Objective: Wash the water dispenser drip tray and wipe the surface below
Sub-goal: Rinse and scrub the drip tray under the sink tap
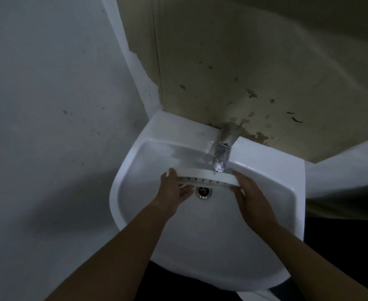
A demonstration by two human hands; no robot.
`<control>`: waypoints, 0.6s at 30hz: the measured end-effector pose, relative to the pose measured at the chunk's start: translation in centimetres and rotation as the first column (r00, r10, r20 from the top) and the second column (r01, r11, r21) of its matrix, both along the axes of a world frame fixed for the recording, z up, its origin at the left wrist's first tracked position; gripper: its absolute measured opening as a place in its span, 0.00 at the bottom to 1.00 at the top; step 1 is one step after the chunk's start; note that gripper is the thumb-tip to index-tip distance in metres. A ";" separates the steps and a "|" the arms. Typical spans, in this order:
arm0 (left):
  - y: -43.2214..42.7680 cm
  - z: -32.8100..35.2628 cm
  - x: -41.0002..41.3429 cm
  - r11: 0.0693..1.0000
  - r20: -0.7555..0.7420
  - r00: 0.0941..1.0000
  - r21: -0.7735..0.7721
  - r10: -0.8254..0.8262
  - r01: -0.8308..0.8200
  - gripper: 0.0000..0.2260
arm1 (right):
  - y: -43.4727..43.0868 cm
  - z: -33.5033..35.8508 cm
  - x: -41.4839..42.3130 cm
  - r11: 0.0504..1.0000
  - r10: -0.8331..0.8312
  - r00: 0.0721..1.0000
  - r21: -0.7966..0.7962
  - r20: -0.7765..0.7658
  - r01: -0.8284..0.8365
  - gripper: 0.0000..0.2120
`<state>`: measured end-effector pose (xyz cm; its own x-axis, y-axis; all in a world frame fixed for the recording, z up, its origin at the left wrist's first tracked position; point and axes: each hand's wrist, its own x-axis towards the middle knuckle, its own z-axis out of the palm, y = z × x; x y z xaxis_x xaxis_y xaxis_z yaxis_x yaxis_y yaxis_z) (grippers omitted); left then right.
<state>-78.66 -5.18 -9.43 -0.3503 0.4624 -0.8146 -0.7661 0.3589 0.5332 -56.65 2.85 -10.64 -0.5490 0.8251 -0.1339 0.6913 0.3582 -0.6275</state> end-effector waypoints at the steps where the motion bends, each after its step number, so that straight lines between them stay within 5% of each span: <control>1: -0.4 0.1 -0.8 1.000 0.010 1.000 -0.017 -0.011 0.012 0.15 | 0.1 0.2 -0.6 0.999 -0.021 0.997 -0.026 -0.068 0.019 0.18; 5: -1.4 0.5 -3.4 0.998 -0.016 1.000 -0.062 -0.001 0.000 0.17 | 0.5 0.9 -3.9 0.950 -0.141 0.985 -0.293 -0.102 0.106 0.11; 11: -2.0 1.6 -5.4 0.985 -0.289 0.942 -0.033 -0.169 0.166 0.23 | 0.7 2.2 -6.4 0.717 -0.321 0.947 -0.659 -0.022 0.228 0.13; 15: -2.1 1.8 -5.7 0.958 -0.304 0.910 -0.032 -0.282 0.286 0.23 | 1.1 2.9 -6.4 0.530 -0.472 0.878 -0.770 0.080 0.355 0.19; 18: -2.1 1.7 -5.2 0.923 -0.359 0.851 -0.112 -0.383 0.368 0.22 | 1.3 3.1 -6.3 0.545 -0.467 0.881 -0.762 0.071 0.350 0.20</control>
